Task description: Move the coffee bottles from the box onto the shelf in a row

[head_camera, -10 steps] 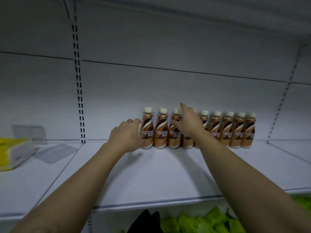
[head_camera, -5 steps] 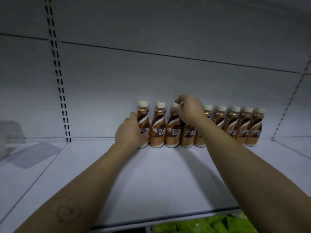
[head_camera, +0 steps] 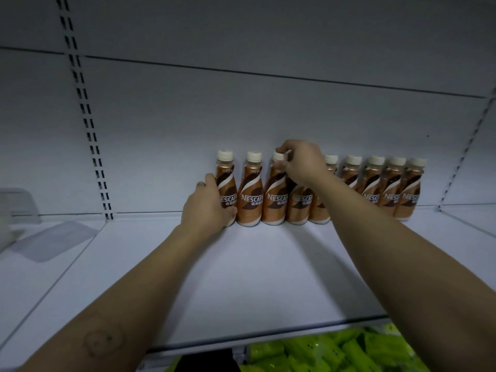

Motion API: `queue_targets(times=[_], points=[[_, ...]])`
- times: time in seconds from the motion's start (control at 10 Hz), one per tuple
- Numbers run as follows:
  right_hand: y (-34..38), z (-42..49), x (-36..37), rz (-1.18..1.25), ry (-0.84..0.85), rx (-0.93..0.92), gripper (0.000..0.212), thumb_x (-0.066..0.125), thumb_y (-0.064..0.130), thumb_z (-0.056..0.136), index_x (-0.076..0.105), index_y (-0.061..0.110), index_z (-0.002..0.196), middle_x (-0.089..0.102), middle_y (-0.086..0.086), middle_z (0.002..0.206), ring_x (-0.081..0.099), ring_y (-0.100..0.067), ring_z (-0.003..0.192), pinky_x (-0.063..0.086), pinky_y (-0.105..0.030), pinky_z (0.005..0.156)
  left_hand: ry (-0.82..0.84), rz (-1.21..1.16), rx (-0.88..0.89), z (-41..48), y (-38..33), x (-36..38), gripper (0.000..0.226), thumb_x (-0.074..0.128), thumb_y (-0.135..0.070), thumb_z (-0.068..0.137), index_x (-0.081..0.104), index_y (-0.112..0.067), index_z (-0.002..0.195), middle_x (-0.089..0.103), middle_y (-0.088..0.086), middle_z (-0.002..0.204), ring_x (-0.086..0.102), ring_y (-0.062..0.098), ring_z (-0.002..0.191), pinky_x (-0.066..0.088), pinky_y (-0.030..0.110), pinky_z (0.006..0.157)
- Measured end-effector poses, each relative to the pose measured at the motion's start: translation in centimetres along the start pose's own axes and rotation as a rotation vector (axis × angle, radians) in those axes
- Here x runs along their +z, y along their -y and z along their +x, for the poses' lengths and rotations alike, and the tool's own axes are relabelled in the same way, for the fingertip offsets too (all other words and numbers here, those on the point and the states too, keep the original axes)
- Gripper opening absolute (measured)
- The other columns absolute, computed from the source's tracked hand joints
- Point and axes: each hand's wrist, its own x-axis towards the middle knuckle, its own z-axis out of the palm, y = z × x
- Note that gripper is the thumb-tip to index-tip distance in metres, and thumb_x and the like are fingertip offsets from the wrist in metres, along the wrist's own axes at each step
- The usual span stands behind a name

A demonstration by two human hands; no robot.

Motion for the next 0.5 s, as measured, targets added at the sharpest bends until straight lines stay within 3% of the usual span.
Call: queue_targets(times=[0.1,0.2,0.3,0.4,0.5], points=[[0.1,-0.8,-0.2,0.007,0.027,0.003,0.049,0.068,0.026,0.086,0.053,0.021,0.133,0.061,-0.01,0.126,0.059,-0.024,0.11,0.051,-0.038,0.092,0.057,0.037,-0.016,-0.5,-0.4,-0.4,0.071,0.08,-0.038,0.069,0.039,-0.015,0.123,0.055,0.01,0.116,0.058,0.03,0.102,0.05,0.046,0.087],[-0.2,-1.8,-1.3,0.047,-0.048,-0.007,0.056,0.067,0.024,0.088,0.046,0.025,0.139,0.059,-0.009,0.129,0.059,-0.023,0.111,0.051,-0.038,0.093,0.04,0.1,-0.018,-1.1,-0.9,-0.5,0.072,0.078,-0.04,0.07,0.039,-0.013,0.124,0.053,0.01,0.116,0.057,0.031,0.102,0.05,0.046,0.085],[-1.2,-2.9,-3.3,0.043,-0.126,-0.004,0.048,0.066,0.028,0.088,0.052,0.026,0.134,0.062,-0.003,0.124,0.061,-0.017,0.102,0.052,-0.037,0.089,-0.092,0.188,0.024,-2.0,-2.1,-0.6,0.07,0.077,-0.04,0.072,0.038,-0.013,0.125,0.049,0.01,0.118,0.053,0.03,0.106,0.047,0.044,0.08],[-2.2,-4.1,-5.5,-0.015,-0.083,-0.017,0.051,0.063,0.033,0.089,0.048,0.028,0.137,0.058,-0.002,0.132,0.059,-0.017,0.109,0.051,-0.037,0.089,-0.184,0.18,0.174,-2.7,-3.9,-0.6,0.064,0.073,-0.04,0.076,0.04,-0.015,0.125,0.053,0.009,0.118,0.054,0.029,0.104,0.047,0.041,0.075],[-2.8,-5.7,-7.2,-0.067,-0.06,-0.061,0.058,0.064,0.04,0.088,0.043,0.029,0.141,0.05,-0.001,0.142,0.052,-0.02,0.121,0.045,-0.038,0.094,-0.114,0.168,0.288,-2.9,-5.6,-0.9,0.058,0.068,-0.049,0.076,0.047,-0.02,0.122,0.059,0.004,0.115,0.057,0.026,0.101,0.046,0.038,0.075]])
